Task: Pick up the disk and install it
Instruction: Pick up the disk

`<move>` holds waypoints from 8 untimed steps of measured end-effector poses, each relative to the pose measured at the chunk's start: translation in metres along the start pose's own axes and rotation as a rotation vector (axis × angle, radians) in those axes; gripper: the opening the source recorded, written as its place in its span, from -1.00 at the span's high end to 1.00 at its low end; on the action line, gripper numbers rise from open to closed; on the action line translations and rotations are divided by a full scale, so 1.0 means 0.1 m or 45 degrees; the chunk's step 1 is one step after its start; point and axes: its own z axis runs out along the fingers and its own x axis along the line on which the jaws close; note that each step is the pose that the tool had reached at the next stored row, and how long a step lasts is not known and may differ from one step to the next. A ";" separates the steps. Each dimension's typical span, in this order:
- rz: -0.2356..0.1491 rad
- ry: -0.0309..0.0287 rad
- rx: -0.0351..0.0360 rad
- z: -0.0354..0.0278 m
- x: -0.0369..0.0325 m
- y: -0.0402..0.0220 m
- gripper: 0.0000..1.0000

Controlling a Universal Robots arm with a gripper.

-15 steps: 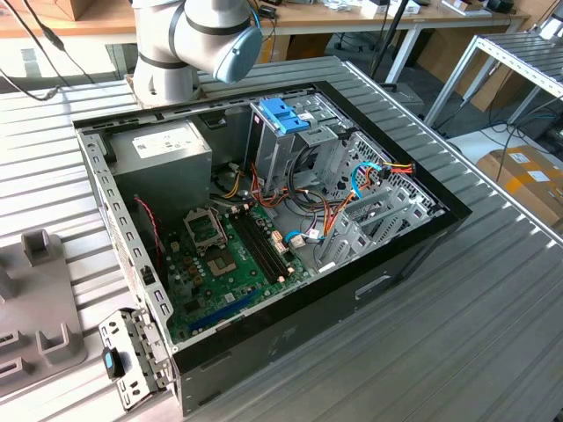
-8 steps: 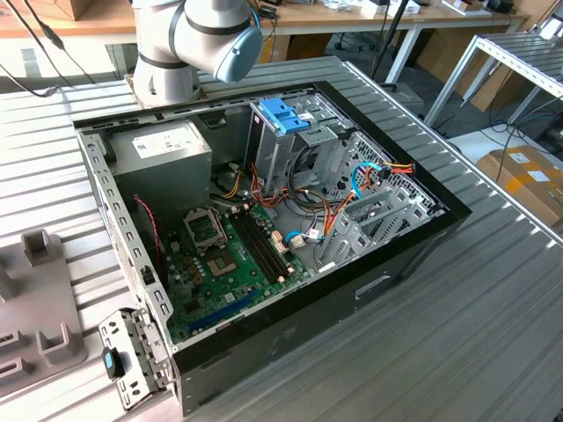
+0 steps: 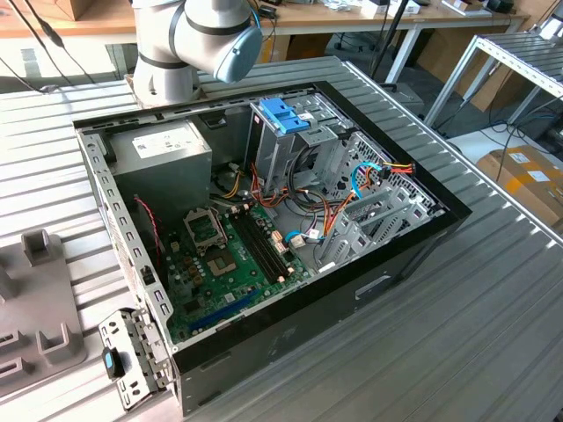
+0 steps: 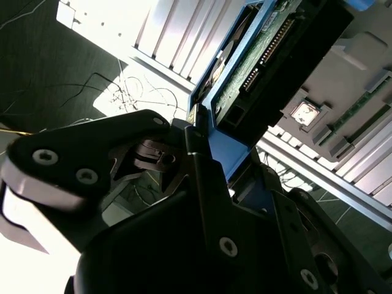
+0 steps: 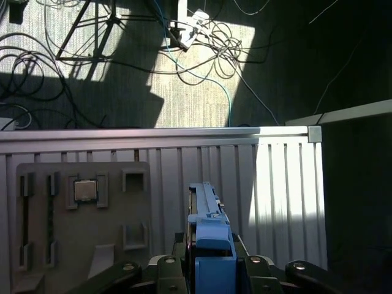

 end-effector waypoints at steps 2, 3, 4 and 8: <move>0.000 -0.0074 -0.0005 -0.028 -0.009 0.002 0.26; 0.000 -0.0103 -0.0007 -0.040 -0.012 0.002 0.26; 0.000 -0.0124 -0.0007 -0.047 -0.014 0.003 0.26; -0.001 -0.0244 -0.0013 -0.094 -0.028 0.006 0.26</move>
